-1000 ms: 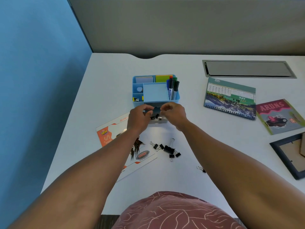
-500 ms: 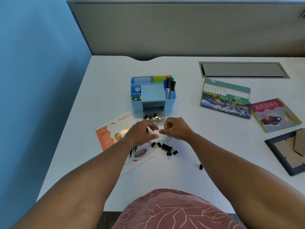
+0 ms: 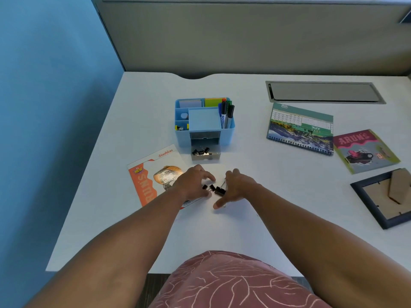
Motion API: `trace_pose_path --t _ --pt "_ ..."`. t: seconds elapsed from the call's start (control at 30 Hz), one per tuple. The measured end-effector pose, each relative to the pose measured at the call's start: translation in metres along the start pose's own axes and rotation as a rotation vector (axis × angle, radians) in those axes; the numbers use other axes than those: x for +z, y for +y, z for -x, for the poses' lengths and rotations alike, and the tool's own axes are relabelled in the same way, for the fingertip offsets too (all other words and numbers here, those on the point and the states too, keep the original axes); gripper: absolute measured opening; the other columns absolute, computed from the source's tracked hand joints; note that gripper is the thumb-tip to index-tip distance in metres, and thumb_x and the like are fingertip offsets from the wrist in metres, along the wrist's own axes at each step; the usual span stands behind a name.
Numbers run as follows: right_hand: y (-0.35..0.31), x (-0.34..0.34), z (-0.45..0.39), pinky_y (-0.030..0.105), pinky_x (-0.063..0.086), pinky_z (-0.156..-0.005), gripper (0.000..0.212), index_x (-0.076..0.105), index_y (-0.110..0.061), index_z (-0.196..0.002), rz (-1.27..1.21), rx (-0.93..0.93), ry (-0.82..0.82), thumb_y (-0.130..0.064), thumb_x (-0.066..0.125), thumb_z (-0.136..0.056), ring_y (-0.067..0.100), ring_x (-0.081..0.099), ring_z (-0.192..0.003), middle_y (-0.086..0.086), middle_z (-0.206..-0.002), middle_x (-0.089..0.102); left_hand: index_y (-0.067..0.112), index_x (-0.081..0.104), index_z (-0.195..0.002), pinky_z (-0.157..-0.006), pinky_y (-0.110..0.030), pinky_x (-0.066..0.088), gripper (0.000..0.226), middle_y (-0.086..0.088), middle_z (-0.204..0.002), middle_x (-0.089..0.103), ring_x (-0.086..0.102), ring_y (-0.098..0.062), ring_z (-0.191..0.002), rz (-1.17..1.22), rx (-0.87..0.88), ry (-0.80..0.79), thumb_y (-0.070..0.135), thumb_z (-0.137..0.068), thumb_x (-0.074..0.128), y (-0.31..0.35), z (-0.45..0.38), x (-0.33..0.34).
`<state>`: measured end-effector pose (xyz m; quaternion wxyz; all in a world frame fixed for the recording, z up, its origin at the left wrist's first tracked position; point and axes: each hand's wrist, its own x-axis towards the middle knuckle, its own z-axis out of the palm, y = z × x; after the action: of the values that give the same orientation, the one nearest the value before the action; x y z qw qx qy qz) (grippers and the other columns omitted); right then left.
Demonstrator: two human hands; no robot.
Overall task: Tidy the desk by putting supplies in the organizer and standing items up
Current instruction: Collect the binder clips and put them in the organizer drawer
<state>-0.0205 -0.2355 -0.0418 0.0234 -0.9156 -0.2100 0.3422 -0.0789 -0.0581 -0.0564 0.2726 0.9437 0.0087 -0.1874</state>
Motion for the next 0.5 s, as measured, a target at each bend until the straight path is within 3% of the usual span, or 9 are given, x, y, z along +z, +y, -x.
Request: trace_pose_path --t 0.3,0.5 --pt "0.005 0.002 0.001 0.03 0.05 -0.067 0.065 0.051 -0.01 -0.115 -0.019 0.004 0.04 -0.038 0.084 -0.067 0.021 0.058 -0.087 0.007 -0.115 0.051 0.033 0.071 -0.106 -0.077 -0.029 0.048 0.028 0.002 -0.106 0.052 0.054 -0.015 -0.096 0.017 -0.053 0.076 0.03 -0.079 0.078 0.007 0.004 0.009" --pt "0.02 -0.005 -0.003 0.025 0.04 -0.071 0.036 0.056 -0.008 -0.115 0.003 -0.018 0.106 -0.022 0.065 -0.084 0.022 0.054 -0.109 0.01 -0.117 0.054 0.028 0.067 -0.099 -0.066 -0.023 0.044 0.026 0.009 -0.094 0.064 0.061 -0.012 -0.089 0.047 -0.103 0.093 0.025 -0.076 0.078 0.009 0.004 0.007"
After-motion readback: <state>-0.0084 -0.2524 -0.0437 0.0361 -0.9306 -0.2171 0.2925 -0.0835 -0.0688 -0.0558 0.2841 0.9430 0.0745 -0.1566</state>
